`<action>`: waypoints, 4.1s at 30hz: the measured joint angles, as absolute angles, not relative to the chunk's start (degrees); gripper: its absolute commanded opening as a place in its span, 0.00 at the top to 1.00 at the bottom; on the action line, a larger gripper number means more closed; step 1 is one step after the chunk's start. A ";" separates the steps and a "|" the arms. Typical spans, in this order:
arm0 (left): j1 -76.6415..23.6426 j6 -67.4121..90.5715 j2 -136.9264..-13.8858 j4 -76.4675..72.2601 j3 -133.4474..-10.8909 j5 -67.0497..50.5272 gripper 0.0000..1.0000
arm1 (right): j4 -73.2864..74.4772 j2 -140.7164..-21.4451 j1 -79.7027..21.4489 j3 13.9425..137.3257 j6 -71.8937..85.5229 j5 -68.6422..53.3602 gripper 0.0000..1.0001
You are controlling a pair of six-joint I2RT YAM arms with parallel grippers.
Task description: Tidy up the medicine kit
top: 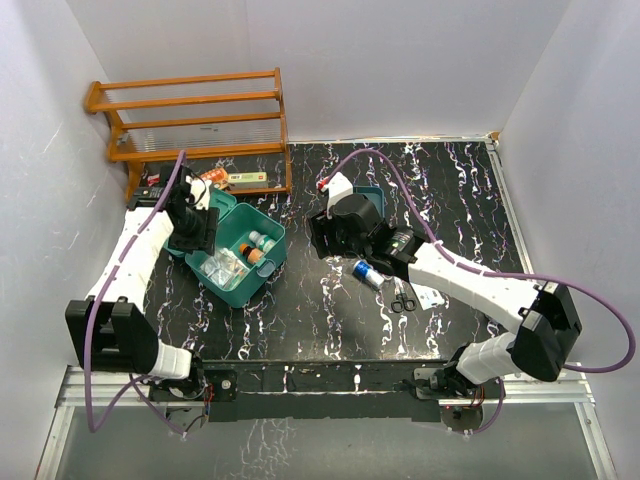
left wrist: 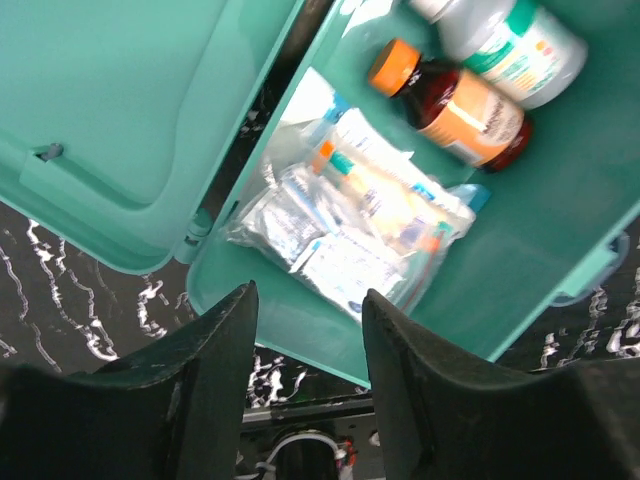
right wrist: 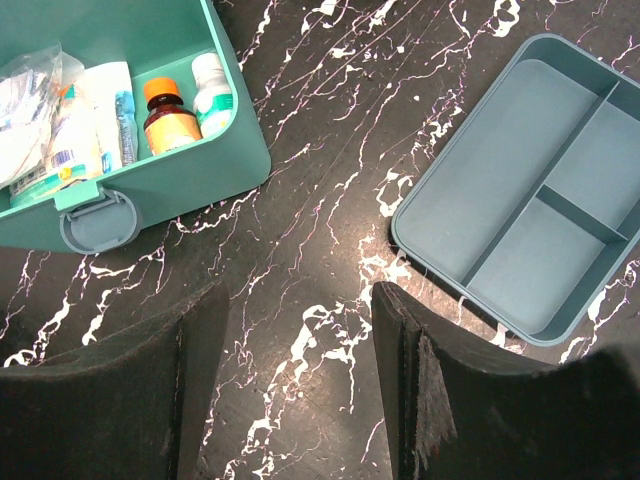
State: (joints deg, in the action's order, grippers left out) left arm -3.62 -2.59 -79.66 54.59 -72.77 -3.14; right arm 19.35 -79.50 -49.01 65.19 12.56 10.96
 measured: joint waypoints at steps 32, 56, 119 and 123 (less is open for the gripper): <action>-12.05 9.37 -86.04 44.23 -59.81 -2.17 0.60 | 19.07 -79.00 -48.64 63.86 12.97 10.98 0.43; -12.56 9.91 -73.06 39.48 -72.69 -6.35 0.39 | 20.58 -76.62 -46.37 61.98 18.68 17.87 0.42; -13.63 28.73 -73.49 8.67 -62.96 -30.65 0.08 | 31.33 -92.95 -32.99 55.75 12.19 -12.62 0.83; -13.65 34.20 -70.72 1.21 -56.10 -33.74 0.07 | 29.65 -91.13 -32.99 58.37 12.86 -22.74 0.83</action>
State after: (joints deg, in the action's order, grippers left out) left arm -13.65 34.20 -70.72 1.21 -56.10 -33.74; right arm 29.65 -91.13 -32.99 58.37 12.86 -22.74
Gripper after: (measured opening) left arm 0.921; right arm 0.242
